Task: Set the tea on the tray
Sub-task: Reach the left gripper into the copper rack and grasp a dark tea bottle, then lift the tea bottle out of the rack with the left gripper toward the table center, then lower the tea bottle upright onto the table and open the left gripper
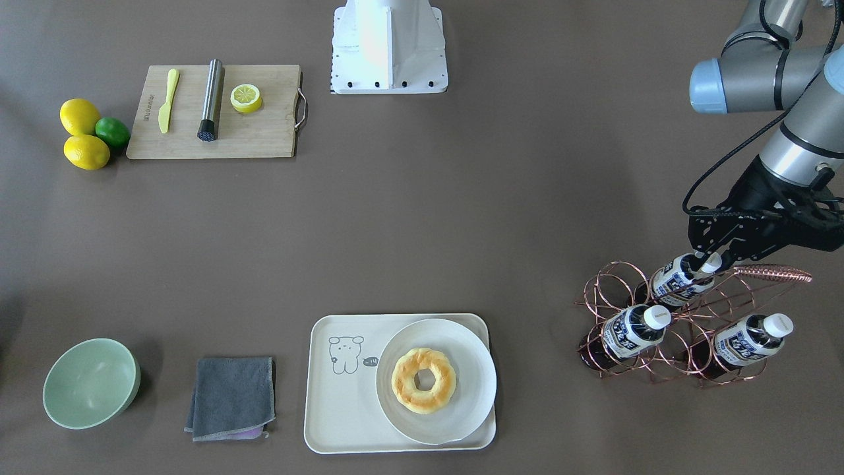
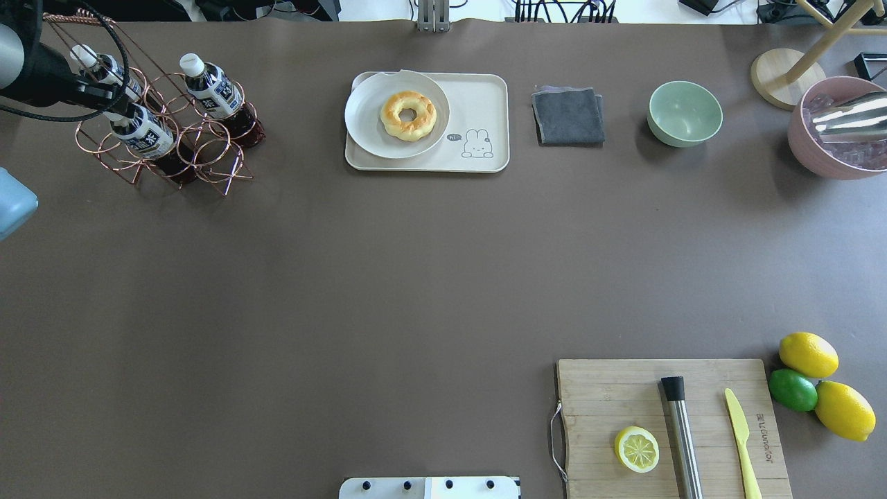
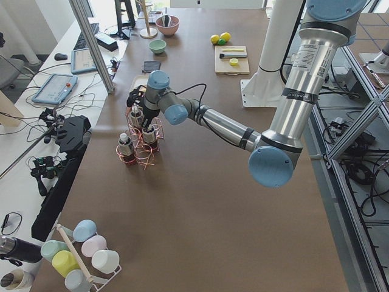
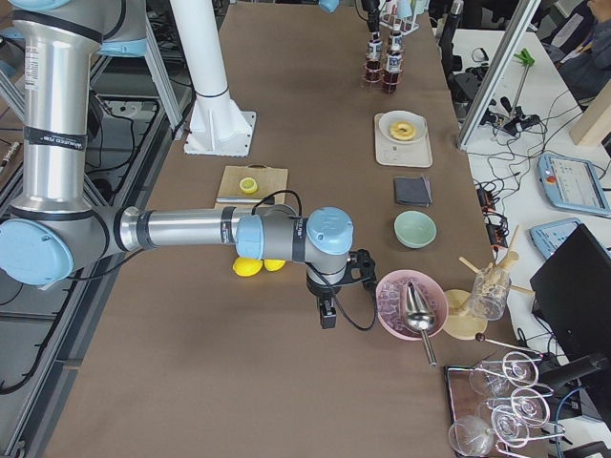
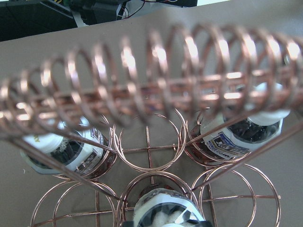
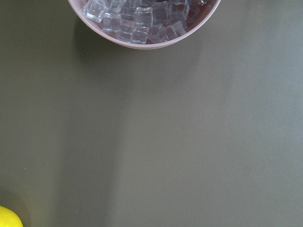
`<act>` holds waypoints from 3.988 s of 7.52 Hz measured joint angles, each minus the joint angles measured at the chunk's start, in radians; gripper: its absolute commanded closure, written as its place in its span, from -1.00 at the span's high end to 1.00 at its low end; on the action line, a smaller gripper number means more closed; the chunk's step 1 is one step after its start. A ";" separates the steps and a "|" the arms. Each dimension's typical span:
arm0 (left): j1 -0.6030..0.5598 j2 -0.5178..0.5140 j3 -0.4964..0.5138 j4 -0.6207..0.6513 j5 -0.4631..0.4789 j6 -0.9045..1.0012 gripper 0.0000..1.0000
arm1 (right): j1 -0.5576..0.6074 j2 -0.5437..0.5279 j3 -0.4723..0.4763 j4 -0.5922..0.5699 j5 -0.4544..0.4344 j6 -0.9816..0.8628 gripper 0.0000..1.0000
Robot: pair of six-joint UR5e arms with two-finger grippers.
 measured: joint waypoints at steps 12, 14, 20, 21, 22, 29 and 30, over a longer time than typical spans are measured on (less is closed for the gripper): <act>-0.123 -0.288 -0.259 0.614 -0.130 -0.047 -1.00 | -0.018 0.024 0.005 0.002 0.029 0.002 1.00; -0.013 -0.342 -0.306 0.642 -0.071 -0.160 -1.00 | -0.018 0.034 0.008 0.003 0.036 0.001 1.00; 0.503 -0.521 -0.282 0.676 0.369 -0.448 -1.00 | -0.018 0.036 -0.001 0.001 0.080 0.001 1.00; 0.542 -0.543 -0.255 0.683 0.409 -0.454 -1.00 | -0.018 0.036 -0.010 0.001 0.100 0.002 1.00; 0.570 -0.558 -0.229 0.685 0.437 -0.456 -1.00 | -0.018 0.035 -0.017 0.000 0.112 0.002 1.00; 0.656 -0.558 -0.199 0.683 0.458 -0.462 -1.00 | -0.018 0.024 -0.024 0.001 0.118 0.001 1.00; 0.663 -0.555 -0.198 0.683 0.458 -0.463 -1.00 | -0.018 0.024 -0.026 0.001 0.118 0.001 1.00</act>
